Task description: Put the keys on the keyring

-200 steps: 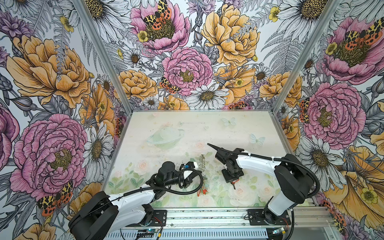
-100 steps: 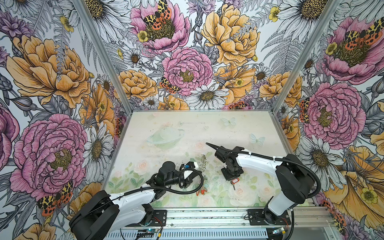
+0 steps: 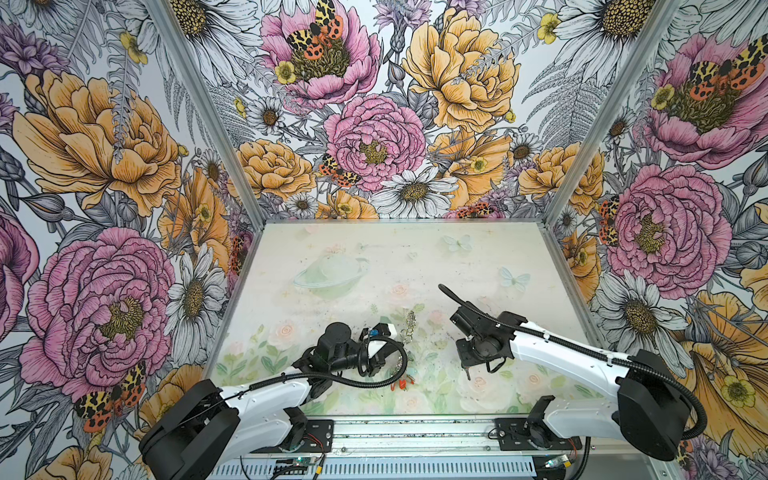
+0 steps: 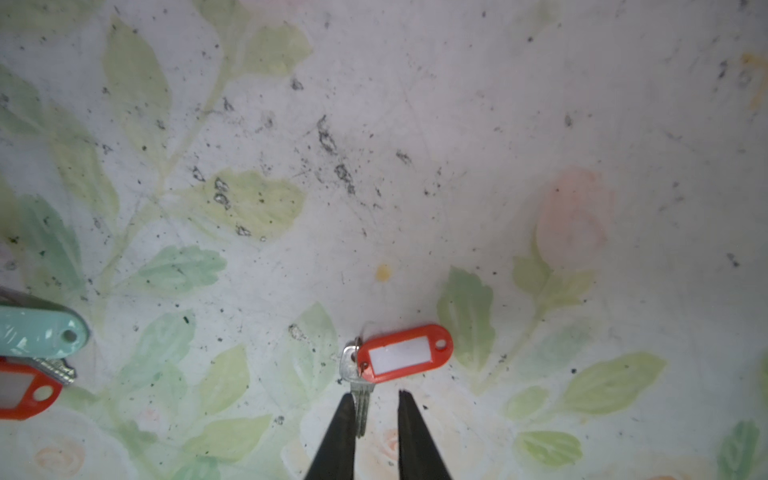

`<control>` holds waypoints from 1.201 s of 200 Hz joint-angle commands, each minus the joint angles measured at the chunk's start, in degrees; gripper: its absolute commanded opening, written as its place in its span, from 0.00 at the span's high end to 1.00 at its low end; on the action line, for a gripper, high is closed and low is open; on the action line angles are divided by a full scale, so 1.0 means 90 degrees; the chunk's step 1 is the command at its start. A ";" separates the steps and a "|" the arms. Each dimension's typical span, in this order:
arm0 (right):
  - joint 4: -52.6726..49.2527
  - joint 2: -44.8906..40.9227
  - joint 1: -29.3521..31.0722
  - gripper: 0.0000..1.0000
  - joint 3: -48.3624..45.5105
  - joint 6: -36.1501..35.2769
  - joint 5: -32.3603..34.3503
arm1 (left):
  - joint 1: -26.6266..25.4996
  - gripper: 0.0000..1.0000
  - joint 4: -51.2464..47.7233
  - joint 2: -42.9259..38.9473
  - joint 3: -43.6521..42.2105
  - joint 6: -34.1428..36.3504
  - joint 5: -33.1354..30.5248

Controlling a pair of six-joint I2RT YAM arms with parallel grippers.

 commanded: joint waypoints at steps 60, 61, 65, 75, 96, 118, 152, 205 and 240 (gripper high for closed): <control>0.1142 -0.0364 0.0214 0.83 -0.0738 0.0637 -0.0124 | -0.0045 1.00 0.0242 0.0021 0.0240 0.0023 0.0074; 0.1144 -0.0369 0.0216 0.83 -0.0742 0.0637 -0.0130 | -0.0040 1.00 0.0240 0.0016 0.0236 0.0022 0.0074; 0.1159 -0.0360 0.0224 0.83 -0.0753 0.0647 -0.0118 | -0.0048 1.00 0.0239 0.0014 0.0236 0.0021 0.0075; 0.1196 -0.0346 0.0224 0.83 -0.0767 0.0652 -0.0106 | -0.0055 1.00 0.0238 0.0015 0.0240 0.0021 0.0072; 0.1260 -0.0188 0.0221 0.83 -0.0789 0.0649 -0.0101 | -0.0048 1.00 0.0241 0.0021 0.0246 0.0026 0.0068; 0.1282 -0.0021 0.0217 0.85 -0.0754 0.0631 -0.0020 | -0.0046 1.00 0.0241 0.0030 0.0240 0.0014 0.0075; 0.1272 0.0137 0.0224 0.89 -0.0653 0.0569 0.0060 | -0.0047 1.00 0.0239 0.0036 0.0240 0.0012 0.0073; 0.0864 0.0570 0.0225 1.00 -0.0218 0.0352 -0.0098 | -0.0049 1.00 0.0227 0.0033 0.0241 0.0021 0.0075; -0.0144 0.1088 0.0224 1.00 0.0438 0.0080 -0.0494 | -0.0050 1.00 0.0223 0.0044 0.0255 0.0021 0.0081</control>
